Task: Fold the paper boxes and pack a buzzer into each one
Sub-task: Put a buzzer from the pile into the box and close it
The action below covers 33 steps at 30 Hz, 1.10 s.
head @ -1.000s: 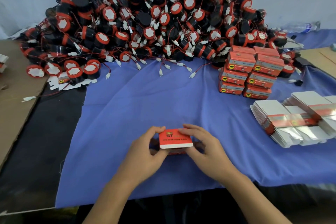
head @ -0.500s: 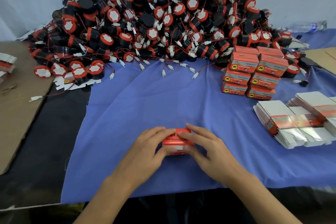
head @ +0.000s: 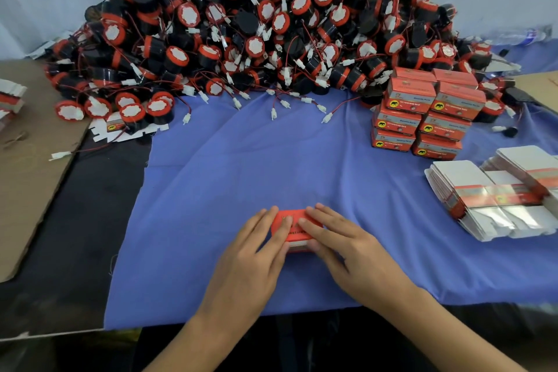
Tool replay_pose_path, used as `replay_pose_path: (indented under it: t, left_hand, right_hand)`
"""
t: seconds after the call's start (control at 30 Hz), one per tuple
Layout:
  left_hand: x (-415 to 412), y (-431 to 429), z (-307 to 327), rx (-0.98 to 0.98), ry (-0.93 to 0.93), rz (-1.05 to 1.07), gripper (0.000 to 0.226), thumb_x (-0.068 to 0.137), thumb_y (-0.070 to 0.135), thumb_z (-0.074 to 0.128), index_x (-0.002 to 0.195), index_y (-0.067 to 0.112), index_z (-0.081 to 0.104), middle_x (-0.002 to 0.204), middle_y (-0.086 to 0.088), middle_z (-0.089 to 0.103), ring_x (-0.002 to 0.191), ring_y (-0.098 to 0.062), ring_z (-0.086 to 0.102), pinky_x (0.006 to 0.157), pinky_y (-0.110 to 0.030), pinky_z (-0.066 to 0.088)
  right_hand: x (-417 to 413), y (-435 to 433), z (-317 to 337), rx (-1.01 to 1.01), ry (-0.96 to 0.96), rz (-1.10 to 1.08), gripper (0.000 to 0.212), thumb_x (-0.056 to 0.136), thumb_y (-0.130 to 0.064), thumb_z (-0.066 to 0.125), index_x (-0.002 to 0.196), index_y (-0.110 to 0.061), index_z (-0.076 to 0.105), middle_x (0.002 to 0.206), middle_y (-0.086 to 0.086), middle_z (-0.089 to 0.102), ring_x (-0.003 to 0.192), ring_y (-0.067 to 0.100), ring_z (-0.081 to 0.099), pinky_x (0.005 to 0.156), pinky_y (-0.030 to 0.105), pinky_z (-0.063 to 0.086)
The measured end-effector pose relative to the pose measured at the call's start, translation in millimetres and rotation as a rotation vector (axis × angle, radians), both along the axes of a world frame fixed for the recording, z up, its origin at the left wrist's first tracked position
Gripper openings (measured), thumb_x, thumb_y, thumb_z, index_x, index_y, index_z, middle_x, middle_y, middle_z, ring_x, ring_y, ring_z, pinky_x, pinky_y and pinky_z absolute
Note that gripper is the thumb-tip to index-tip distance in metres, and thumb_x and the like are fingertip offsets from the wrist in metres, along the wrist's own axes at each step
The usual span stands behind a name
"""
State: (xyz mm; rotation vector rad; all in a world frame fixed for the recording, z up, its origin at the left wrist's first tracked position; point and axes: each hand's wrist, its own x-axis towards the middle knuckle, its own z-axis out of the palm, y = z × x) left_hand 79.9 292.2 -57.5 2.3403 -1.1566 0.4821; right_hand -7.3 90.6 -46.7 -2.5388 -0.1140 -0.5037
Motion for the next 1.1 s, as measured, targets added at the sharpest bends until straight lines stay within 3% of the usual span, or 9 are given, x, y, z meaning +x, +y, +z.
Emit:
replay_pose_path:
  t: [0.17, 0.33, 0.4, 0.5, 0.57, 0.67, 0.73, 0.9, 1.1]
  left_hand:
    - [-5, 3, -5, 0.122, -0.116, 0.016, 0.046, 0.106, 0.027, 0.042, 0.143, 0.006, 0.06, 0.149, -0.014, 0.057, 0.136, -0.031, 0.057, 0.094, -0.044, 0.06]
    - [-10, 1, -2, 0.187, -0.111, 0.014, 0.046, 0.098, 0.016, 0.056, 0.143, 0.004, 0.059, 0.149, -0.015, 0.056, 0.136, -0.03, 0.057, 0.093, -0.041, 0.061]
    - [-12, 0, -1, 0.097, 0.033, 0.001, 0.042, 0.107, 0.025, 0.052, 0.144, 0.007, 0.059, 0.153, -0.011, 0.053, 0.139, -0.026, 0.054, 0.105, -0.04, 0.054]
    - [-15, -4, 7, -0.237, 0.51, 0.06, 0.041, 0.098, 0.031, 0.062, 0.138, 0.025, 0.065, 0.157, 0.008, 0.043, 0.134, 0.009, 0.048, 0.111, -0.016, 0.04]
    - [-16, -12, 9, -0.509, 0.718, 0.135, 0.041, 0.089, 0.021, 0.077, 0.127, 0.036, 0.068, 0.149, 0.015, 0.05, 0.115, 0.021, 0.056, 0.092, -0.003, 0.045]
    - [-13, -30, 12, -0.746, 0.944, 0.186, 0.042, 0.084, 0.009, 0.083, 0.116, 0.032, 0.065, 0.118, 0.019, 0.071, 0.104, 0.007, 0.069, 0.08, -0.004, 0.049]
    - [-9, -46, 15, -0.74, 0.939, 0.17, 0.028, 0.085, 0.009, 0.082, 0.107, 0.023, 0.069, 0.104, 0.013, 0.077, 0.101, -0.002, 0.072, 0.081, -0.008, 0.051]
    - [9, -104, 33, -0.753, 0.923, 0.043, 0.022, 0.093, 0.009, 0.075, 0.11, 0.021, 0.072, 0.106, 0.015, 0.076, 0.105, 0.0, 0.07, 0.086, -0.011, 0.051]
    - [49, -196, 37, -0.555, 0.974, -0.124, 0.035, 0.102, 0.005, 0.059, 0.134, 0.02, 0.064, 0.127, 0.011, 0.07, 0.123, -0.003, 0.063, 0.108, -0.025, 0.048]
  right_hand:
    - [-4, 6, -7, -0.289, -0.11, -0.035, 0.041, 0.102, -0.017, 0.062, 0.142, -0.01, 0.061, 0.152, 0.006, 0.054, 0.144, 0.022, 0.047, 0.109, 0.036, 0.05]
    - [-15, 13, -12, -0.485, 0.003, -0.066, 0.068, 0.093, -0.012, 0.069, 0.155, -0.008, 0.041, 0.163, 0.01, 0.036, 0.15, 0.024, 0.037, 0.111, 0.04, 0.048]
    - [-18, 17, -12, -0.384, 0.031, -0.049, 0.07, 0.095, -0.01, 0.067, 0.158, -0.01, 0.036, 0.166, 0.01, 0.029, 0.149, 0.022, 0.038, 0.11, 0.037, 0.048]
    - [-22, 26, -13, 0.018, 0.089, -0.098, 0.073, 0.098, -0.009, 0.059, 0.16, -0.033, 0.028, 0.172, -0.004, 0.01, 0.149, -0.006, 0.026, 0.109, 0.014, 0.038]
    - [-19, 37, -13, 0.384, 0.034, -0.238, 0.066, 0.098, -0.009, 0.059, 0.153, -0.039, 0.037, 0.166, -0.006, 0.027, 0.144, -0.01, 0.034, 0.111, 0.011, 0.034]
    - [-7, 41, -6, 0.847, -0.071, -0.456, 0.047, 0.09, 0.008, 0.069, 0.118, -0.028, 0.059, 0.127, 0.006, 0.065, 0.118, 0.01, 0.067, 0.1, 0.025, 0.053]
    - [-1, 33, 3, 0.816, -0.103, -0.536, 0.04, 0.087, 0.011, 0.07, 0.109, -0.022, 0.065, 0.115, 0.006, 0.066, 0.11, 0.009, 0.068, 0.098, 0.029, 0.054]
    - [15, -7, 30, 0.756, -0.076, -0.644, 0.05, 0.09, 0.005, 0.06, 0.125, -0.031, 0.064, 0.12, -0.005, 0.06, 0.111, -0.004, 0.058, 0.091, 0.009, 0.047]
    - [56, -65, 41, 0.827, -0.056, -0.817, 0.052, 0.087, 0.003, 0.052, 0.137, -0.012, 0.055, 0.132, 0.012, 0.06, 0.123, 0.023, 0.057, 0.103, 0.047, 0.05]
